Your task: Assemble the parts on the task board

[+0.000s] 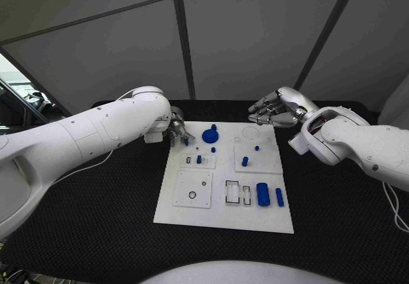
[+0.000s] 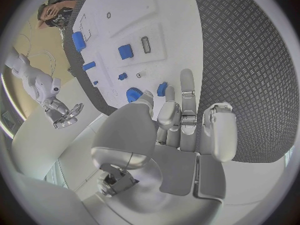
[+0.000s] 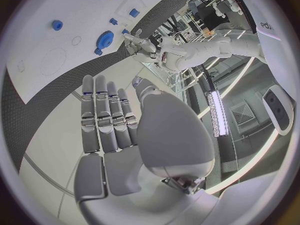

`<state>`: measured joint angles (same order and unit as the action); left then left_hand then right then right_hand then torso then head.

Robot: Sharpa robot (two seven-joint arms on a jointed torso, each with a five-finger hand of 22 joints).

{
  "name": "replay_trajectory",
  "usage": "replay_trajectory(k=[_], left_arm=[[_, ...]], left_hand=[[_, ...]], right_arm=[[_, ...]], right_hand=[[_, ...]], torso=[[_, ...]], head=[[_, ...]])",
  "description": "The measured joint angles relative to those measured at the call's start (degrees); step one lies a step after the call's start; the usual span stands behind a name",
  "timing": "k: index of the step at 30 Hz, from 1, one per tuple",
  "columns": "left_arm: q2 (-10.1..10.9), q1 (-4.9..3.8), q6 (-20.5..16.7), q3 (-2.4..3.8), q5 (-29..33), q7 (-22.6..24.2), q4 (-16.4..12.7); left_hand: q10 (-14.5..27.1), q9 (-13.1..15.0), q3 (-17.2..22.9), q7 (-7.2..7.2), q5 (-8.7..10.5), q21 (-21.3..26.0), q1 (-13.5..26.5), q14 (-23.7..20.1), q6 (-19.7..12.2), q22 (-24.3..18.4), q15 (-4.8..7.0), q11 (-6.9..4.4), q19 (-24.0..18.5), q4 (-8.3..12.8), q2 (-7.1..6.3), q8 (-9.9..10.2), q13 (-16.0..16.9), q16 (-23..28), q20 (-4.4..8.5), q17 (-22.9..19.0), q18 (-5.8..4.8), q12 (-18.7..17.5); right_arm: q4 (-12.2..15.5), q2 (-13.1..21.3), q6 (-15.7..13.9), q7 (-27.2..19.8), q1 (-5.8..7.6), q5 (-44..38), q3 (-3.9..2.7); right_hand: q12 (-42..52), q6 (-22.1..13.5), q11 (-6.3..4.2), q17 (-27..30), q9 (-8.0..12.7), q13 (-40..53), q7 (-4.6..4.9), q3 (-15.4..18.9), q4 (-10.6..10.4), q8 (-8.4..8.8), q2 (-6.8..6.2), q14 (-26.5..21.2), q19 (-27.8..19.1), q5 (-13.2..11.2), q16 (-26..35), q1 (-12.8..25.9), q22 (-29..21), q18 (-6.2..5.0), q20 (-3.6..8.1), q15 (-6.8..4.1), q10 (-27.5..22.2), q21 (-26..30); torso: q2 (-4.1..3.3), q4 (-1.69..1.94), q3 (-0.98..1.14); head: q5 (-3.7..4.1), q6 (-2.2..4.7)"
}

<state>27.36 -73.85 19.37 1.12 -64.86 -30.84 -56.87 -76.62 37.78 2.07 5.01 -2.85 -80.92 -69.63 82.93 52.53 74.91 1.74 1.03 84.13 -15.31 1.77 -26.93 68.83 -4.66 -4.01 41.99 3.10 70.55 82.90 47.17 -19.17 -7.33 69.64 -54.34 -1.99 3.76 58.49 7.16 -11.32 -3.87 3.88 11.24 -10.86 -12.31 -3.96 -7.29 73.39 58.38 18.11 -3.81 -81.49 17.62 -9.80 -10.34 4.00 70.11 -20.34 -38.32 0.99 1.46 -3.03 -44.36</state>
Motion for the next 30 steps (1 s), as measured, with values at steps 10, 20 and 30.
replay_trajectory(k=[10, 20, 30], left_arm=[[-0.05, 0.01, 0.0, -0.01, 0.04, 0.08, 0.13], [0.06, -0.02, -0.99, 0.0, 1.08, 0.97, 0.44], [2.87, 0.02, -2.0, -0.02, 3.47, 1.58, -2.82]], left_hand=[[-0.12, -0.55, 2.81, -0.21, 0.0, 0.0, -5.46, 0.0, 0.21, 0.0, 0.0, -0.12, 0.0, 2.81, 2.42, 0.26, -0.07, 0.21, 0.0, 0.06, 0.0, 0.0], [1.07, -1.43, 13.25, -0.18, 0.37, 0.0, -11.33, 0.2, -1.27, 0.0, 0.2, -0.36, 0.0, 4.85, 2.12, 1.09, -1.77, 0.21, 0.0, 0.05, 0.0, -1.4], [0.85, -0.27, 26.11, 0.01, 0.39, 0.0, -4.98, 0.2, -1.46, 0.0, 0.2, -0.14, 0.0, 6.63, -2.99, -1.11, -2.21, 0.21, 0.0, 0.04, 0.0, -1.39]], right_arm=[[0.0, -0.01, 0.02, 0.01, 0.0, 0.0, 0.0], [-0.02, -0.03, 0.05, 0.03, 0.0, 0.0, 0.0], [-0.1, -0.03, 0.09, 0.05, 0.0, 0.0, 0.0]], right_hand=[[0.0, 0.0, 0.0, 0.0, 0.0, 0.0, 0.0, 0.0, 0.0, 0.0, 0.0, 0.0, 0.0, 0.0, 0.0, 0.0, 0.01, 0.0, 0.0, 0.0, 0.0, 0.0], [0.0, 0.0, 0.0, -0.01, 0.0, 0.01, 0.0, 0.0, 0.0, 0.0, 0.0, 0.0, 0.0, 0.0, 0.0, 0.0, 0.01, 0.0, 0.0, 0.0, 0.0, 0.0], [0.0, 0.0, 0.0, -0.01, 0.0, 0.01, 0.0, -0.01, 0.0, 0.0, 0.0, 0.0, 0.0, 0.0, 0.0, 0.0, 0.02, 0.0, 0.0, 0.0, 0.0, 0.0]], torso=[[0.01, 0.0, -0.01], [0.01, 0.02, -0.01], [0.09, 0.09, -0.01]], head=[[-0.04, -0.05], [0.04, -0.23], [-0.12, -0.18]])
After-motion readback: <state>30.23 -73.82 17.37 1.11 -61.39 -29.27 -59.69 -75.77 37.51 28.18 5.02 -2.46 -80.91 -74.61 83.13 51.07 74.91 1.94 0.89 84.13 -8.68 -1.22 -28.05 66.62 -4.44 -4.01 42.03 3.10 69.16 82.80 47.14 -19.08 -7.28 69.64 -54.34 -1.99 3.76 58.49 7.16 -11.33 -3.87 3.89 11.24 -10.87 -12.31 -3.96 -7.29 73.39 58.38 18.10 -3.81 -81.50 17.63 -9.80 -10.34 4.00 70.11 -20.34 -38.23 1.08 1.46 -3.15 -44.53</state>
